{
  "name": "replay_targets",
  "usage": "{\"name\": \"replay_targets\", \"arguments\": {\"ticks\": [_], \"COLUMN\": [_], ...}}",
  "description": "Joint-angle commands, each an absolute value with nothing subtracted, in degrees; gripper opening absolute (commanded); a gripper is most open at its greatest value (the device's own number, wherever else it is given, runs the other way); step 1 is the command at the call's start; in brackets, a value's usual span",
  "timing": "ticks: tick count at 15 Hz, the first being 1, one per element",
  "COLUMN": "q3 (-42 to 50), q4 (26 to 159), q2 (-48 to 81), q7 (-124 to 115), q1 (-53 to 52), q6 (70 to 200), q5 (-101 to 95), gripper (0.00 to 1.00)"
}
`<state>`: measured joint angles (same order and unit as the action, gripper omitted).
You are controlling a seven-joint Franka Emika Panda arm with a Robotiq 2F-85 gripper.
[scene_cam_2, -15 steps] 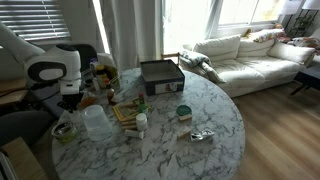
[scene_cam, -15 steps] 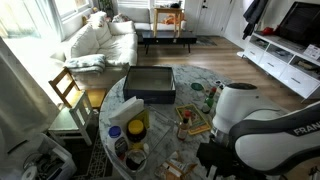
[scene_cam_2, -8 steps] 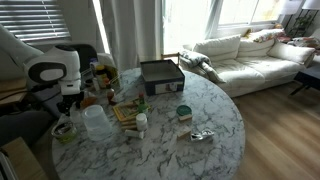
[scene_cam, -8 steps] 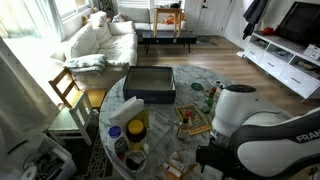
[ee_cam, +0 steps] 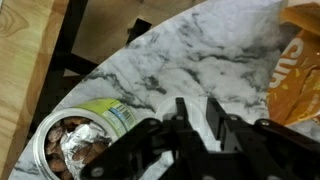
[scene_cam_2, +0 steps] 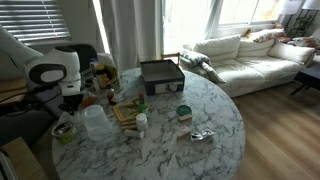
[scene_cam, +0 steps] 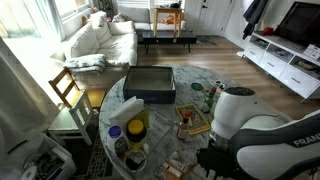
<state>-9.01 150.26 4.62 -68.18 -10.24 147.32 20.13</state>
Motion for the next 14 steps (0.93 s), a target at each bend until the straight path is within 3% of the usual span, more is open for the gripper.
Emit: {"name": "replay_targets", "arguments": {"ticks": [1,14], "q3": [-9.05,-6.81], "q4": [150.90,147.25], "q2": [5.72,-2.33], "q7": [-68.15,-61.33], "q1": [-10.55,-6.46], "q6": [149.03,140.62], "q5": [18.86,27.99], "gripper": [0.01,0.01]}}
